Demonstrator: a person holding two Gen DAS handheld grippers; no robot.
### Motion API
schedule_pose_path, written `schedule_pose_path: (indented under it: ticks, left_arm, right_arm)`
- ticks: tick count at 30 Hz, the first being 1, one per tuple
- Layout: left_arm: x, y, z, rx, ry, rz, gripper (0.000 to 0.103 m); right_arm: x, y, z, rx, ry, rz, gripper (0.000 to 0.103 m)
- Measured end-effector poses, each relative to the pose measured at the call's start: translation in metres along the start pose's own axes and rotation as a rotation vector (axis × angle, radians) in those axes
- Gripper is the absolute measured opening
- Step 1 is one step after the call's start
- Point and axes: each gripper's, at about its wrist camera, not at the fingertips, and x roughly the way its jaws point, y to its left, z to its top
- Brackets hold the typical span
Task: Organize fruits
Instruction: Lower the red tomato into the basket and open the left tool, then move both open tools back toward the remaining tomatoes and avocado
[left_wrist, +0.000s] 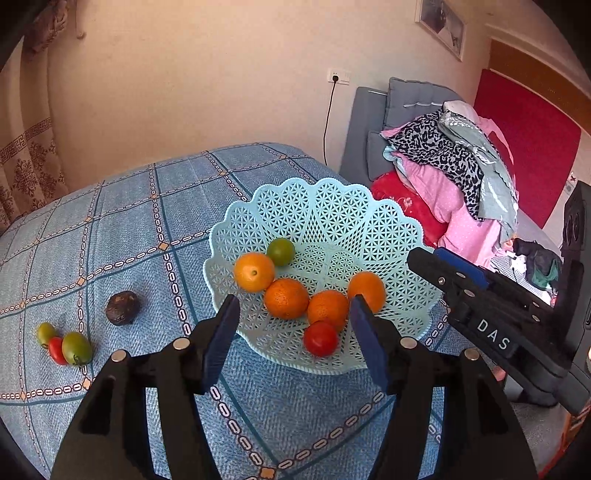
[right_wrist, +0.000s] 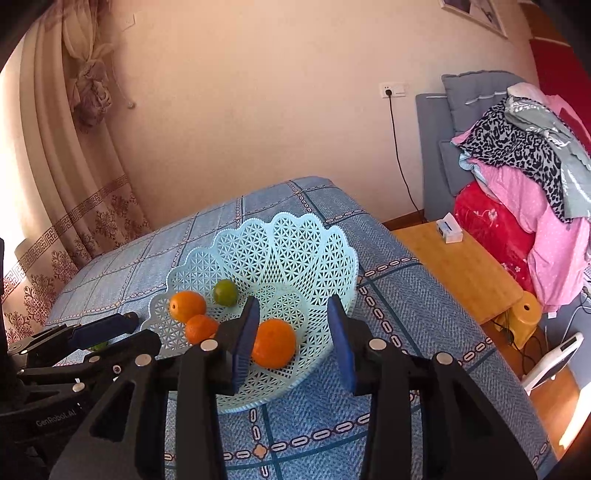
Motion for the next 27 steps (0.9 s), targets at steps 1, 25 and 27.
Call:
schedule_pose_path:
  ticks: [1, 25, 27]
  left_arm:
    - [-0.002, 0.004, 0.000, -0.008, -0.003, 0.006, 0.064]
    - [-0.036, 0.083, 0.002, -0.187, -0.073, 0.133, 0.093]
    - [-0.041, 0.092, 0.001, -0.204, -0.078, 0.147, 0.093]
  right_arm:
    - [0.000, 0.000, 0.000, 0.000, 0.001, 0.001, 0.039]
    - [-0.008, 0.032, -0.003, -0.047, 0.003, 0.044, 0.069]
    - [-0.008, 0.036, -0.002, -0.051, 0.004, 0.052, 0.069]
